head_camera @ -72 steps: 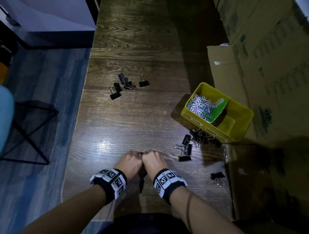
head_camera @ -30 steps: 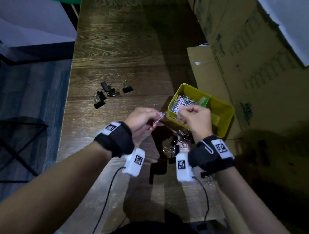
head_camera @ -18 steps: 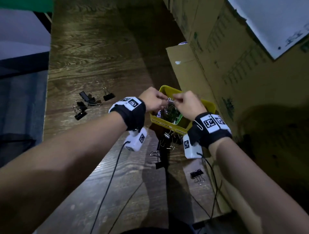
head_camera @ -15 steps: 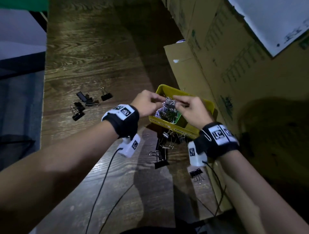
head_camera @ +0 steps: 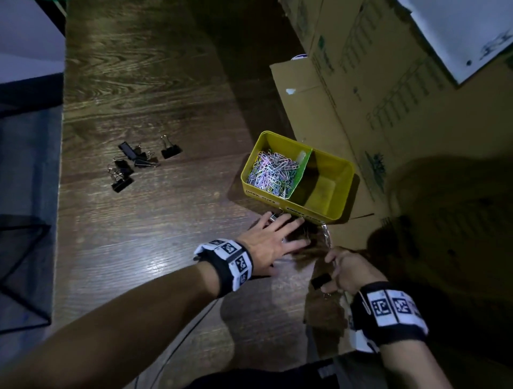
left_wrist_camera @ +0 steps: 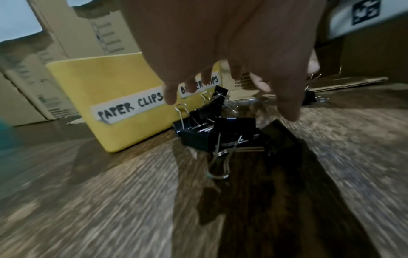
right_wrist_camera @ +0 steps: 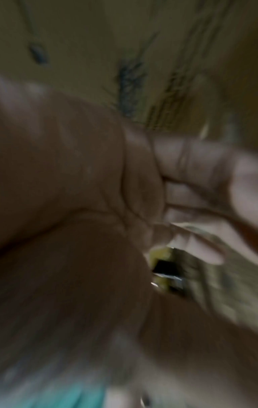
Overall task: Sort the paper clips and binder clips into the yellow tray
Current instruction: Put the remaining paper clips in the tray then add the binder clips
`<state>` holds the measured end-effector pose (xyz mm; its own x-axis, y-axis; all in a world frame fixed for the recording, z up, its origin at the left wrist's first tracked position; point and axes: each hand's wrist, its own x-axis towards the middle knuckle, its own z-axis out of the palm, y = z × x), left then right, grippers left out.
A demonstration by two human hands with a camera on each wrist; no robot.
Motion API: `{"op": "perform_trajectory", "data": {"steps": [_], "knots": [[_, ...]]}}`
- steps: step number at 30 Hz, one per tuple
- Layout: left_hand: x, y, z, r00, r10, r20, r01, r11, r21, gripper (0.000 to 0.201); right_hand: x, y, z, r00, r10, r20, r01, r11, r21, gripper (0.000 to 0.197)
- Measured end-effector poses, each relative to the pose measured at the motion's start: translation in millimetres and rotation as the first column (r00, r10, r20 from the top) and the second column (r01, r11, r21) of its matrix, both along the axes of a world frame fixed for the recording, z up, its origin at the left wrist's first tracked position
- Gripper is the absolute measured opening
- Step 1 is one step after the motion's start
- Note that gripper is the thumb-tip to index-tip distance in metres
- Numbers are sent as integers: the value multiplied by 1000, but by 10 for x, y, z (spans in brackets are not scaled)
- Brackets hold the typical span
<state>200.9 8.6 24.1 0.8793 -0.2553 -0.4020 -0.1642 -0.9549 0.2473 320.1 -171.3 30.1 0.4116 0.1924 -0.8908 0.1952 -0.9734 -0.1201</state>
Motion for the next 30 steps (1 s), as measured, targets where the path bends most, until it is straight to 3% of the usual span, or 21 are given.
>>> {"op": "perform_trajectory", "data": {"steps": [3, 5, 8, 10, 13, 17, 20, 22, 24, 25, 27, 30], "knots": [[114, -56, -66, 999, 23, -32, -21, 997, 69, 104, -64, 101, -66, 999, -20, -34, 18, 999, -47, 44], [120, -64, -117, 999, 30, -37, -26, 994, 103, 101, -112, 126, -179, 997, -76, -11, 76, 995, 68, 44], [22, 2, -201, 995, 103, 4, -103, 993, 66, 84, -200, 135, -251, 941, -286, 181, 215, 918, 333, 70], [-96, 84, -259, 988, 147, 37, -149, 987, 55, 75, -244, 208, -192, 907, -338, 252, 213, 883, 419, 75], [-308, 236, -324, 979, 181, 93, -186, 982, 46, 66, -325, 324, -156, 883, -361, 299, 198, 866, 459, 74], [-612, 382, -402, 968, 205, 145, -207, 978, -6, 62, -629, 500, -208, 858, -347, 378, 167, 886, 433, 92], [-857, 500, -418, 956, 255, 143, -247, 966, -70, 63, -849, 723, -174, 870, -343, 355, 124, 848, 515, 84], [-1030, 608, -361, 929, 312, 199, -272, 940, -204, 61, -953, 908, -164, 899, -280, 335, 55, 834, 549, 75], [-1187, 792, -240, 822, 524, 223, -412, 818, -401, 57, -1031, 1122, -125, 941, -160, 300, -47, 813, 581, 68], [-1252, 927, -179, 715, 671, 198, -531, 705, -470, 57, -1059, 1223, -122, 954, -98, 283, -93, 802, 590, 66], [-1379, 1317, -122, 433, 872, 227, -717, 486, -500, 60, -1065, 1410, -57, 960, 6, 282, -171, 806, 566, 60], [-1557, 2016, -130, 60, 958, 281, -854, 195, -482, 66, -982, 1692, 121, 900, 63, 431, -313, 783, 538, 37]]}}
